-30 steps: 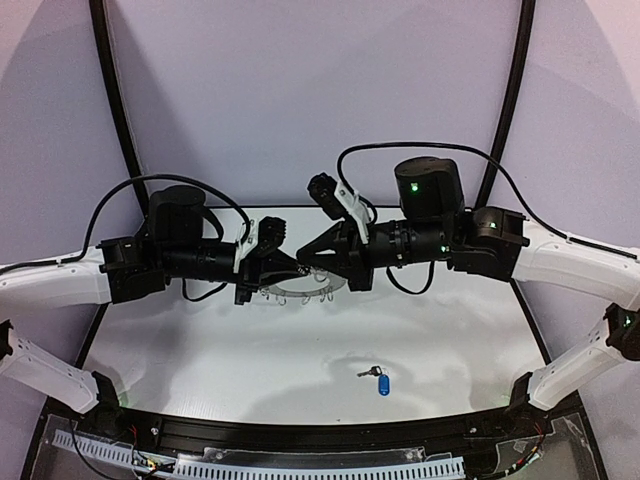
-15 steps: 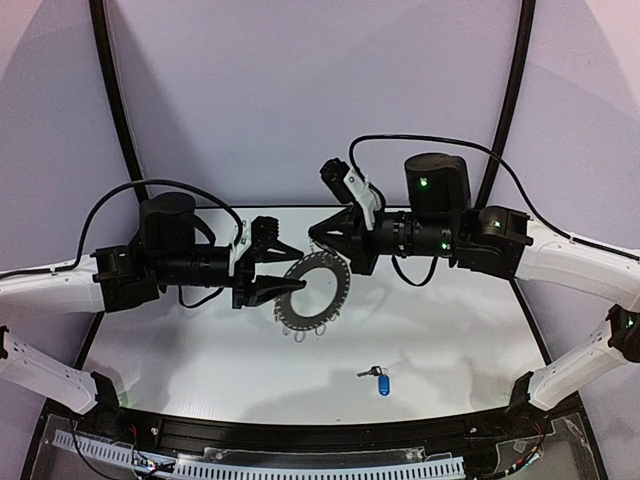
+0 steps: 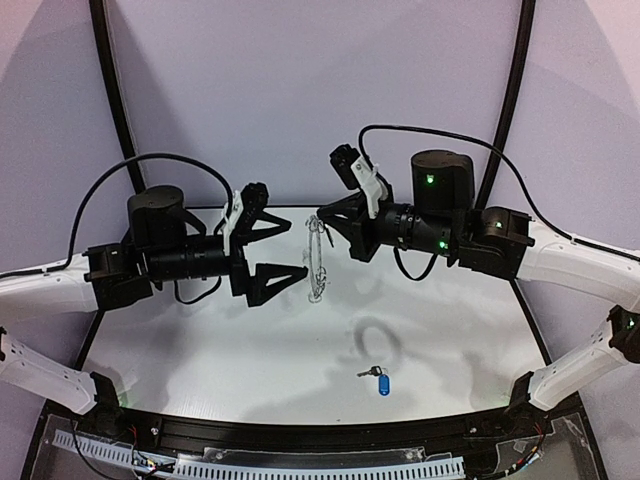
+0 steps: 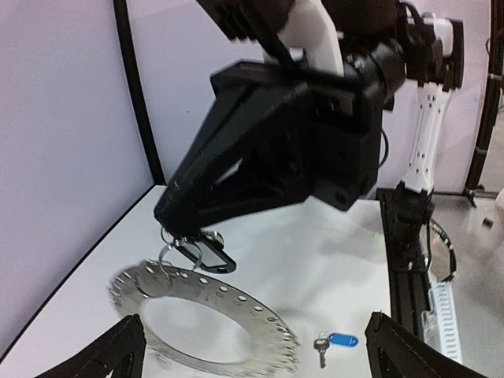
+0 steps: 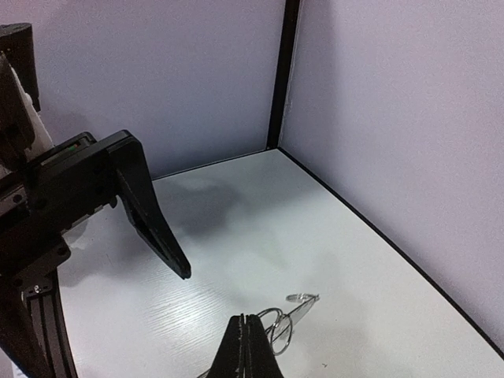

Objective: Put the keys on the keyring

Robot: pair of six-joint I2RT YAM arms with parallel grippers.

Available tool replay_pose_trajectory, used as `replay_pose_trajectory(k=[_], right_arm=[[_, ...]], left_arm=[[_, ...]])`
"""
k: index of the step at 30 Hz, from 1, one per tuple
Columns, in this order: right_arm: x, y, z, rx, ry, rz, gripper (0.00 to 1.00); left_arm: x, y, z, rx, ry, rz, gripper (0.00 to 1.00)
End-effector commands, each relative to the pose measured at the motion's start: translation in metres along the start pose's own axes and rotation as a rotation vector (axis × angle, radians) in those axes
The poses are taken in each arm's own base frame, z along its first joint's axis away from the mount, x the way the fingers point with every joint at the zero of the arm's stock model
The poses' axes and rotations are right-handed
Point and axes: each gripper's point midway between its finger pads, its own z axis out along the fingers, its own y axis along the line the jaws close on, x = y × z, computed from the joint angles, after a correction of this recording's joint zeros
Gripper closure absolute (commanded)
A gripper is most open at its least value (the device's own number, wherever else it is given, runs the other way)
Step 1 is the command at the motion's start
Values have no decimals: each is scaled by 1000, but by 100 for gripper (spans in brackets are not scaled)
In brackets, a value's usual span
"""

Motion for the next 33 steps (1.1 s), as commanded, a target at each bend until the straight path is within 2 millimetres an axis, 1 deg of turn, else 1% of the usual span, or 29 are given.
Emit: replay_pose_trajectory(k=[1,4,7,9,12,16,18,19,21,25,28,33], right_arm=[[-17,-11,-1,54,-62,63,100],[-16,-12,3,63,-47,101,100],[-15,-10,6,75,-32,109,100],[-13,-11,7,85,-24,120,100],[-10,-15,10,107,-4,148,100],[-9,-15,12,110,5,176,100],[-10,-14,12,103,2,180,100],[-10,-13,12,100,2,180,100],[-11,-12,11,93,1,177,100],[-10,-9,10,74,2,180,100],[-10,-10,11,79,2,190,100],[-8,-18,11,127,5,217,100]], left_arm=[[-41,-3,-11,30,-76,-125,1],[-40,-12,-7,83,-63,-129,2],[-37,-9,0,82,-38,-118,13],[-30,2,8,22,1,-128,18],[-18,19,18,-58,69,-164,22],[-8,37,24,-158,116,-183,31],[-5,44,24,-202,120,-180,37],[-2,48,23,-226,121,-179,38],[0,54,21,-266,116,-174,44],[1,71,15,-367,107,-166,55],[5,72,19,-373,130,-170,63],[7,62,24,-319,147,-171,65]])
